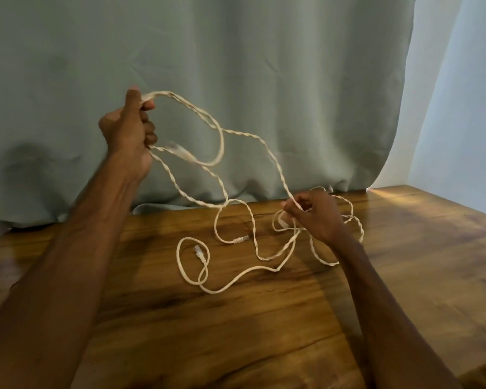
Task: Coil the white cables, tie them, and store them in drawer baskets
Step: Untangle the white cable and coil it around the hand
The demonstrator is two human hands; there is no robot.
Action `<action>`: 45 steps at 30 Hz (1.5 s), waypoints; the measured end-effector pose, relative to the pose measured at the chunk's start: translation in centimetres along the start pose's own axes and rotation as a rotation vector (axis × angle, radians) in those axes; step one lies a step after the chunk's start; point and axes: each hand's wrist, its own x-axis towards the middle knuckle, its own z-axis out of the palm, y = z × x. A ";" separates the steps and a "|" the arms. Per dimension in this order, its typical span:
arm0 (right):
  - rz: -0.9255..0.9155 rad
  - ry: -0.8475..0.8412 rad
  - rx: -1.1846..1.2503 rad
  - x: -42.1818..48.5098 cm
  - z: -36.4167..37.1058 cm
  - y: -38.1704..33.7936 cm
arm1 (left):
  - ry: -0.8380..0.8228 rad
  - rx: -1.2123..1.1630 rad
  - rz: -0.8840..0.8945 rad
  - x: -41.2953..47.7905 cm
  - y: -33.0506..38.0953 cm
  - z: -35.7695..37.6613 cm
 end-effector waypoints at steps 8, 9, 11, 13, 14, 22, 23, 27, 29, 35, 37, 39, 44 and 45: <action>-0.023 -0.002 -0.049 -1.1 2.2 -2.2 | 0.167 -0.290 0.003 1.8 3.5 -4.1; 0.016 -0.066 -0.074 -1.2 2.9 -2.7 | 0.169 -0.324 0.004 1.9 3.6 -4.5; 0.022 -0.164 -0.127 -1.7 4.3 -3.5 | 0.171 -0.380 0.000 2.1 3.9 -5.4; -0.034 -0.237 -0.203 -2.1 5.0 -4.4 | 0.178 -0.411 -0.004 2.4 4.2 -5.9; -0.065 -0.284 -0.277 -2.4 5.3 -4.7 | 0.183 -0.428 -0.004 2.5 4.2 -6.1; -0.061 -0.274 -0.257 -2.2 5.7 -1.7 | 0.020 -0.660 -0.058 3.1 5.7 -6.1; -0.085 -0.212 -0.205 -2.0 5.3 -1.4 | 0.015 -0.657 -0.065 3.0 5.8 -6.0; -0.139 -0.103 -0.044 -1.2 3.2 -1.2 | 0.049 -0.531 -0.092 2.5 4.1 -5.6; -0.149 -0.052 -0.133 -0.9 2.8 -0.7 | 0.080 -0.438 -0.109 1.9 2.3 -5.0; 0.012 0.276 -0.187 -0.1 1.6 1.1 | -0.004 -0.327 -0.231 0.1 -2.7 -3.1; -0.003 0.376 -0.060 -0.3 1.2 0.6 | -0.051 -0.230 -0.190 -0.8 -3.5 -2.6; -0.075 0.428 0.094 -0.3 0.9 -0.6 | -0.097 -0.078 -0.104 -1.7 -3.5 -1.9; -0.232 0.252 0.479 -0.6 0.3 -4.9 | -0.332 0.292 0.087 -4.5 -2.3 1.0; -0.245 0.201 0.535 -0.8 0.4 -5.6 | -0.395 0.379 0.127 -5.1 -2.2 1.6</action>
